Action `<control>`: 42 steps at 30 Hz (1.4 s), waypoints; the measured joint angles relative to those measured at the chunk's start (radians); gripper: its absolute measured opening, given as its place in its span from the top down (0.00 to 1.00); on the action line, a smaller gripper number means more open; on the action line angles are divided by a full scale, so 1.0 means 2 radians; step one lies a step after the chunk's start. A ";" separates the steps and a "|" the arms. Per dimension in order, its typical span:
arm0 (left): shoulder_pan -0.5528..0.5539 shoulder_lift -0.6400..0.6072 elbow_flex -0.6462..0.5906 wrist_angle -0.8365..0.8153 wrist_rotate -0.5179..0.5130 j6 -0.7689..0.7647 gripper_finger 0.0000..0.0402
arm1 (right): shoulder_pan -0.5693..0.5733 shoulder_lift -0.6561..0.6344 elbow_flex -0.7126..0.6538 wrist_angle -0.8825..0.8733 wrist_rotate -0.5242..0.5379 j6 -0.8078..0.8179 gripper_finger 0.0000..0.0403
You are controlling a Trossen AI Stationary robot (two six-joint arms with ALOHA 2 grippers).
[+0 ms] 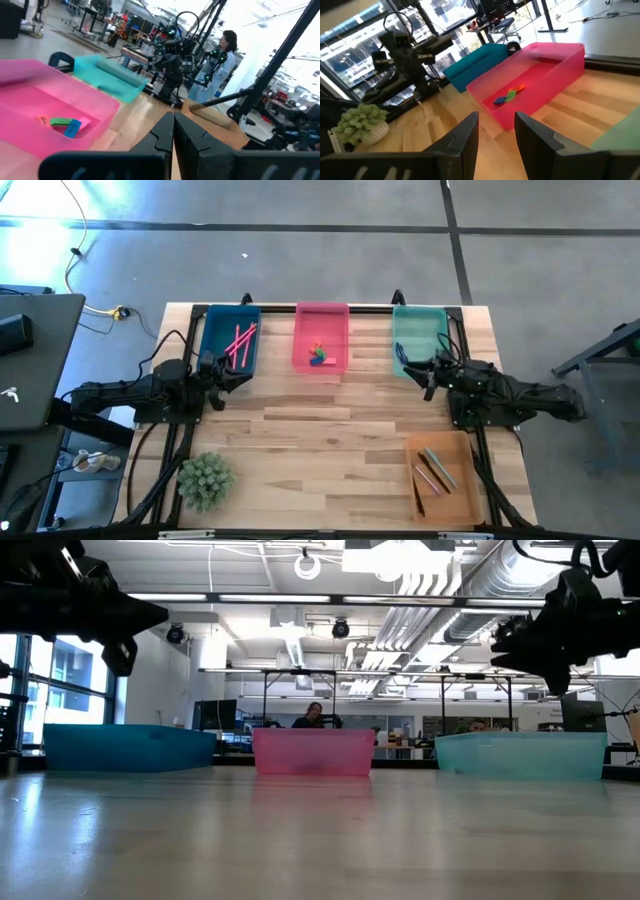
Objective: Sort crayons/erasers/pens/pencils in bins
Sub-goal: Return to Home Position
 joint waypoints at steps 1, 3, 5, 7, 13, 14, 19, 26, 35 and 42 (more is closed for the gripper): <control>0.000 0.000 0.000 0.000 -0.002 0.005 1.00 | 0.000 -0.004 -0.007 0.005 -0.001 0.003 0.71; 0.000 0.000 0.000 0.000 -0.003 0.017 1.00 | 0.000 -0.008 -0.011 0.011 -0.005 0.000 0.71; 0.000 0.000 0.000 0.000 -0.003 0.026 1.00 | 0.000 -0.008 -0.011 0.013 -0.010 -0.009 0.71; 0.000 0.000 0.000 0.000 -0.002 0.029 1.00 | 0.000 -0.008 -0.011 0.010 -0.010 -0.017 0.71; 0.000 0.000 0.000 0.000 -0.002 0.029 1.00 | 0.000 -0.006 -0.011 0.007 -0.009 -0.019 0.71; 0.000 0.000 0.000 0.000 -0.001 0.029 1.00 | 0.000 -0.006 -0.011 0.006 -0.009 -0.022 0.71; 0.000 0.000 0.000 0.000 -0.001 0.029 1.00 | 0.000 -0.006 -0.011 0.006 -0.008 -0.039 0.71; 0.000 0.000 0.000 0.000 -0.001 0.029 1.00 | 0.000 -0.006 -0.011 0.006 -0.008 -0.017 0.71; 0.000 0.000 0.000 0.000 -0.001 0.029 1.00 | 0.000 -0.006 -0.011 0.005 -0.008 -0.018 0.71; 0.000 0.000 0.000 0.000 -0.001 0.029 1.00 | 0.000 -0.006 -0.010 0.005 -0.008 -0.018 0.71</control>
